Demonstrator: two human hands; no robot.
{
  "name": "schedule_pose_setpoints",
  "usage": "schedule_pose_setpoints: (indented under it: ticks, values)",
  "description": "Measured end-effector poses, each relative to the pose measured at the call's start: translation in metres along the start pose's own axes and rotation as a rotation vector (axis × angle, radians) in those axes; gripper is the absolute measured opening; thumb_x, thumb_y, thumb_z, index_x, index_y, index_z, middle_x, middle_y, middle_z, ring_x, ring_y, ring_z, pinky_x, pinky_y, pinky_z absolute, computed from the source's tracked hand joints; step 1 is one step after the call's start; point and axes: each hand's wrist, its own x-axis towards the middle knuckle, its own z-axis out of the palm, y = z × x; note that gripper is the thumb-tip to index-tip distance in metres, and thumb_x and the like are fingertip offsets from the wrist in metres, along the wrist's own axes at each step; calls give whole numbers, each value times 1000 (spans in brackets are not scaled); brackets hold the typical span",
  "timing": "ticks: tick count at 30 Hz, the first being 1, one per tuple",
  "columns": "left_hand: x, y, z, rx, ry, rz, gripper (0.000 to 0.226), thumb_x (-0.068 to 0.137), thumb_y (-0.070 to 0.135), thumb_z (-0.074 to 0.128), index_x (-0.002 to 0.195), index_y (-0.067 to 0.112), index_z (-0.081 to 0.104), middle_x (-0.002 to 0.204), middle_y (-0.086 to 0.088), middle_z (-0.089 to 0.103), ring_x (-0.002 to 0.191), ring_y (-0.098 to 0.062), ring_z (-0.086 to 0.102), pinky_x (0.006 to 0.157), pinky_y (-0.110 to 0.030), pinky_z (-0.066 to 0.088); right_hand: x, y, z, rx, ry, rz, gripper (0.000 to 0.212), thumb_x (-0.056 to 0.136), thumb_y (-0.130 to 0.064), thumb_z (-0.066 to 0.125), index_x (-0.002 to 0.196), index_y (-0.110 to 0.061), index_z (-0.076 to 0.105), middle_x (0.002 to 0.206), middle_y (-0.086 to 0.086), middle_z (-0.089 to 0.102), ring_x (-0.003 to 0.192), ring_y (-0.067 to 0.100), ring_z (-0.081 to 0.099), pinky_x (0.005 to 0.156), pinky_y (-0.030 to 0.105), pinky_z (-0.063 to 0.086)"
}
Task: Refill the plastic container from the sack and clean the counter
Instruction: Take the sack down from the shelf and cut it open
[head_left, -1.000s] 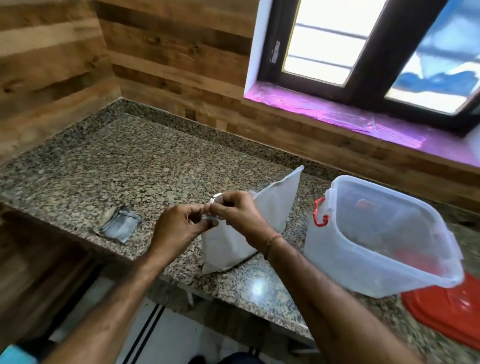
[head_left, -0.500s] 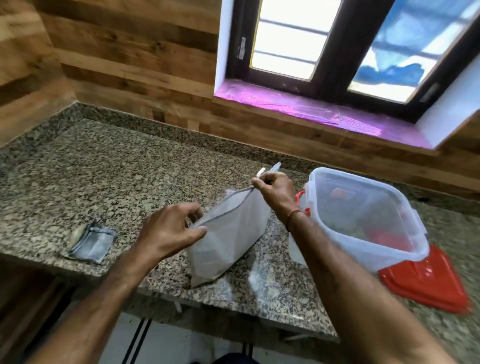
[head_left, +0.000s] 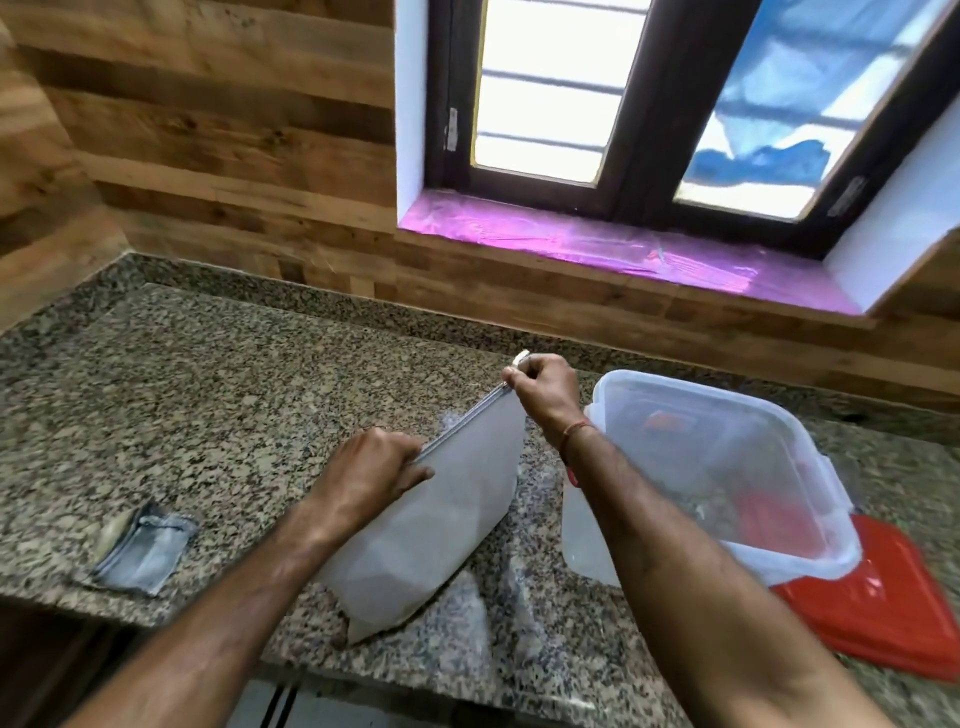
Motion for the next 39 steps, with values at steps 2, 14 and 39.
schedule_pose_setpoints:
  ticks: [2,14,39]
  values:
    - [-2,-1,3,-6,9,-7,41,93,47,68,70,22,45,62,9,47,63,-15,55,56,-30,41,21,6,-6,-27,-3,28,31,79,-32,77,60,-11,66,63,0,68,64,18,63,69,34,52]
    - [-7,15,-1,67,38,-100,52,89,44,74,63,32,31,56,11,40,53,-7,46,50,-22,31,59,12,11,386,-61,294,19,105,-21,45,87,-16,49,75,7,67,43,14,67,32,17,34]
    - [-127,19,20,-752,422,-800,54,90,23,71,140,9,54,65,-5,73,46,-11,66,49,-38,54,37,14,15,743,-206,444,22,98,-16,66,79,-9,57,70,2,52,37,5,47,39,17,50]
